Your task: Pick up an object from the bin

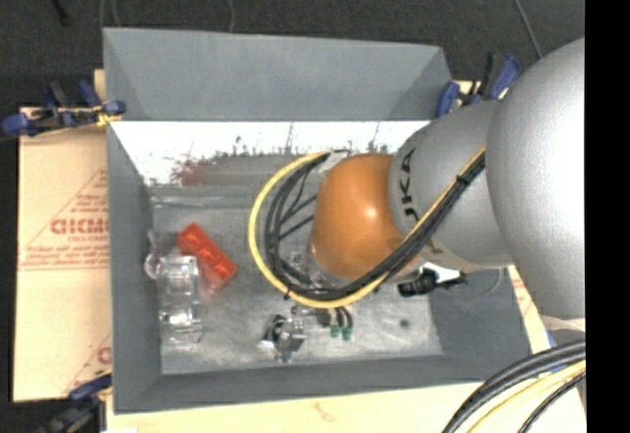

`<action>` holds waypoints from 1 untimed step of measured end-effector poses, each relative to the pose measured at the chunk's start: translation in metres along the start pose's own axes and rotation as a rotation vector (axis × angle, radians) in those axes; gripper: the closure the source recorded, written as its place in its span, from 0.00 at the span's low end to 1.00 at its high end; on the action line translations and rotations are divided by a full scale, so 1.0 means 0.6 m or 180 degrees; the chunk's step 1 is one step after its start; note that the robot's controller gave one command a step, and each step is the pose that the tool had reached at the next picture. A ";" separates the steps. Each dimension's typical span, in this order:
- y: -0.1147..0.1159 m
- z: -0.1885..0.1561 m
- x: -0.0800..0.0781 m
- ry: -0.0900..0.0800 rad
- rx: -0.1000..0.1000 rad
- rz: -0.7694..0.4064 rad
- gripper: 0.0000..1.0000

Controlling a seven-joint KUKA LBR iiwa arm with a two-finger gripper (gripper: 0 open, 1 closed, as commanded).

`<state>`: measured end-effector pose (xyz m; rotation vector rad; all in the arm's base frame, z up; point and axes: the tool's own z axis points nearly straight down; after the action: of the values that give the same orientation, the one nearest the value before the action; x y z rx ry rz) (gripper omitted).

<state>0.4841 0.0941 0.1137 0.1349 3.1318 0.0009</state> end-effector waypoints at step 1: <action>-0.041 0.066 -0.023 -0.0002 -0.0006 -0.1339 0.00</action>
Offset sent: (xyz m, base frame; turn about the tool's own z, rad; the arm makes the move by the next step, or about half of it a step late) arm 0.0099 -0.0260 -0.0410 -0.4202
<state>0.4962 0.0683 0.0744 -0.5216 3.0902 0.0017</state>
